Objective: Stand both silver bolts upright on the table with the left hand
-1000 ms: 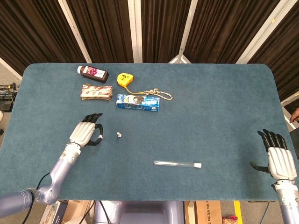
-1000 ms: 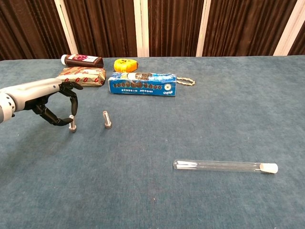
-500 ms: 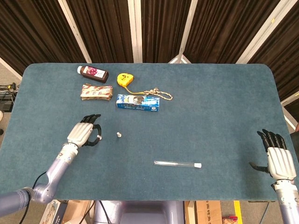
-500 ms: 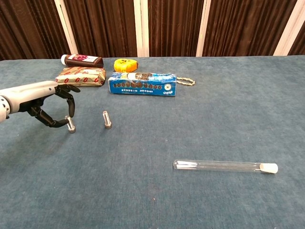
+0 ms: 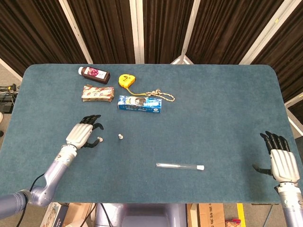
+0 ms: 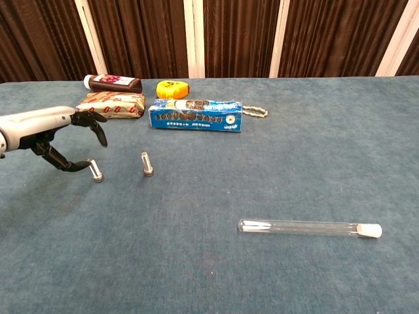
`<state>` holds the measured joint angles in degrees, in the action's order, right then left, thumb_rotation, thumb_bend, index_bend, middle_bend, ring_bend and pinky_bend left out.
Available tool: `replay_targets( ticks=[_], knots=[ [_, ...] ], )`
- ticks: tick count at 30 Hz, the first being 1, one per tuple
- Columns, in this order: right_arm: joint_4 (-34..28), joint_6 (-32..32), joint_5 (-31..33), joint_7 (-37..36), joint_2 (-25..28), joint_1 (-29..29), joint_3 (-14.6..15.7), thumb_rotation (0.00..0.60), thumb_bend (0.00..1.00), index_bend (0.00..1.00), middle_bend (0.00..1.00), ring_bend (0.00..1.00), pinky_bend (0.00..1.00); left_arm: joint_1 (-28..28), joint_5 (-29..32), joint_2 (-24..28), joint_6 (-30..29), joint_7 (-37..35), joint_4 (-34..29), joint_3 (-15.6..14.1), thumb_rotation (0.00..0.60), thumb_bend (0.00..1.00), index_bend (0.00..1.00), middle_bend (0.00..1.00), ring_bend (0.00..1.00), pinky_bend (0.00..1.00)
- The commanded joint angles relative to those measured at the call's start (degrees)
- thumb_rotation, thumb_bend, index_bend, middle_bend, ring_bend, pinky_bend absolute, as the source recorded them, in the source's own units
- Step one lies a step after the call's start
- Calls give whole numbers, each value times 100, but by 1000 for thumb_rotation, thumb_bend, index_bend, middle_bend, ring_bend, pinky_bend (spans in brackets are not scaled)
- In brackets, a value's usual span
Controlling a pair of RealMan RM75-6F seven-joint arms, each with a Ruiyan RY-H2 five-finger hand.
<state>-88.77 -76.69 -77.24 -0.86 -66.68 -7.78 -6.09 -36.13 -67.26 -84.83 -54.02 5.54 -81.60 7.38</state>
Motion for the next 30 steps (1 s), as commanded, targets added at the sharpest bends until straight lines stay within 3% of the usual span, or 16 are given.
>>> replay_targets(
  ticks=[1, 4, 10, 17, 22, 30],
  knots=[
    [1, 1, 1, 4, -1, -2, -1, 600, 113, 137, 91, 47, 0, 48, -138, 90, -253, 153, -136, 16, 600, 490, 294, 20, 0, 0],
    [2, 6, -2, 6, -2, -4, 3, 600, 113, 139, 91, 47, 0, 184, -406, 203, -825, 511, -326, 11, 600, 489, 265, 15, 0, 0],
    [-16, -55, -65, 32, 10, 6, 12, 600, 113, 147, 91, 47, 0, 1058, -853, 727, -2603, 1563, -1448, -255, 600, 489, 245, 11, 0, 0],
    [-40, -204, -206, 19, 46, 40, 25, 600, 113, 147, 91, 47, 0, 2139, -1432, 1327, -4009, 1368, -2093, -818, 600, 489, 242, 9, 0, 0],
    [-9, -352, -390, 4, 65, 52, 38, 600, 113, 147, 91, 47, 0, 2548, -1562, 1707, -4332, 847, -2211, -1023, 600, 489, 241, 13, 0, 0],
    [132, -723, -767, -179, 19, 96, 46, 600, 113, 147, 91, 47, 0, 2807, -1575, 1934, -4267, 293, -2143, -1125, 600, 489, 242, 14, 0, 0]
  ],
)
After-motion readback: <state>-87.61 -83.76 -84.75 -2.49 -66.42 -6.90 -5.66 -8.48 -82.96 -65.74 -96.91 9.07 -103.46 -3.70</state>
